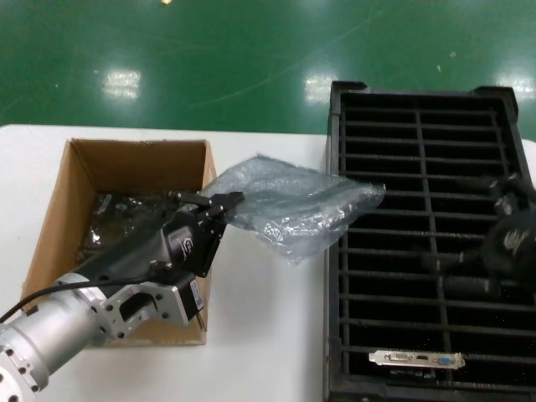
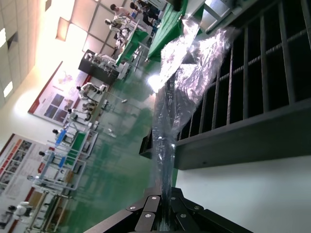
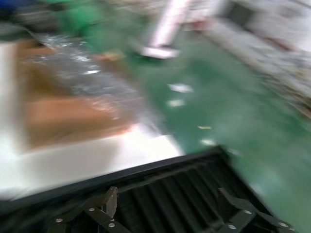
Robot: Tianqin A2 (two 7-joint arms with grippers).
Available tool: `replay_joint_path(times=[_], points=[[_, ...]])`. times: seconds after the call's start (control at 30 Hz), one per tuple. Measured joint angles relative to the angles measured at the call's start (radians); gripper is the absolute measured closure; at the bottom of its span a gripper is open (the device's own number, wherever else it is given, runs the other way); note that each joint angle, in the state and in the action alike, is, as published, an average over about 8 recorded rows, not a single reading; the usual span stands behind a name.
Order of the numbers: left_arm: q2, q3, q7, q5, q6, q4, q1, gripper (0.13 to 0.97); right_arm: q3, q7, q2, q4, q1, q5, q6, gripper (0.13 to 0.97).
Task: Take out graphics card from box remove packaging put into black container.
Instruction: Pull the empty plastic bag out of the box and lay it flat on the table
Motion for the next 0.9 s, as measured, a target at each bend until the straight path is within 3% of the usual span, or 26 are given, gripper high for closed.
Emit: replay_joint_path(times=[0.23,0.37,0.5,0.7,0.9], points=[[0.022,0.006,-0.108,0.042,0.066,-0.032,-0.002,0.957,0.142,0.278,-0.306,-0.083,-0.097,-0.278,0.288,0.360],[0.041,0.006,-0.195,0.078,0.121,-0.044,-0.007,0.957,0.213,0.355,-0.466,-0.128,-0.117,-0.393,0.389,0.307],[0.080,-0.026,-0.332,0.092,0.219,-0.038,-0.015,0.957,0.256,0.322,-0.536,-0.143,-0.119,-0.400,0.398,0.236],[0.167,-0.099,-0.608,0.116,0.398,0.005,-0.045,0.957,0.276,0.239,-0.539,-0.133,-0.113,-0.339,0.349,0.180],[0.211,-0.108,-0.840,0.223,0.470,0.118,-0.114,0.957,0.299,0.183,-0.558,-0.130,-0.108,-0.308,0.317,0.141]])
